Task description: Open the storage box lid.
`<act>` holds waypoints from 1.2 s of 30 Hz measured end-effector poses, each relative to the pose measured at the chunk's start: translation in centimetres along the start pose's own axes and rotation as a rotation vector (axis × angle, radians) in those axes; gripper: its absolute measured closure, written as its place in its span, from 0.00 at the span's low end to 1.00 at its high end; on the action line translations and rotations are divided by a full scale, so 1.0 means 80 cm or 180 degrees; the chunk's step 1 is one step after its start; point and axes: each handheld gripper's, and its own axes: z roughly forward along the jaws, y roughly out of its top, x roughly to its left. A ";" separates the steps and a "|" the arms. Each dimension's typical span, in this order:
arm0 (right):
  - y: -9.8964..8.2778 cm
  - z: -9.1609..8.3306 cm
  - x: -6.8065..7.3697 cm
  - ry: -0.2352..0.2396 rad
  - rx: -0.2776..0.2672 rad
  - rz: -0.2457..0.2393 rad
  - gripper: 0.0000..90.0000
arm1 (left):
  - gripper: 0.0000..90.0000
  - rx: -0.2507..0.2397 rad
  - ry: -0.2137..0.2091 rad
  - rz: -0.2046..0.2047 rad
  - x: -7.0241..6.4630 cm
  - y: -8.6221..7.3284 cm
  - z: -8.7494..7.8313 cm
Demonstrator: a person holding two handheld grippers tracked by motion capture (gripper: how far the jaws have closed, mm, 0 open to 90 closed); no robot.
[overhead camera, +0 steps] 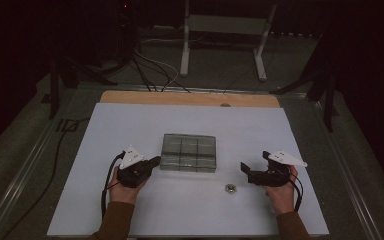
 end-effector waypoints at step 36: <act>-0.003 0.002 0.000 0.0026 0.0004 0.0035 0.00 | 1.00 0.0516 0.0229 0.0091 0.003 -0.022 0.021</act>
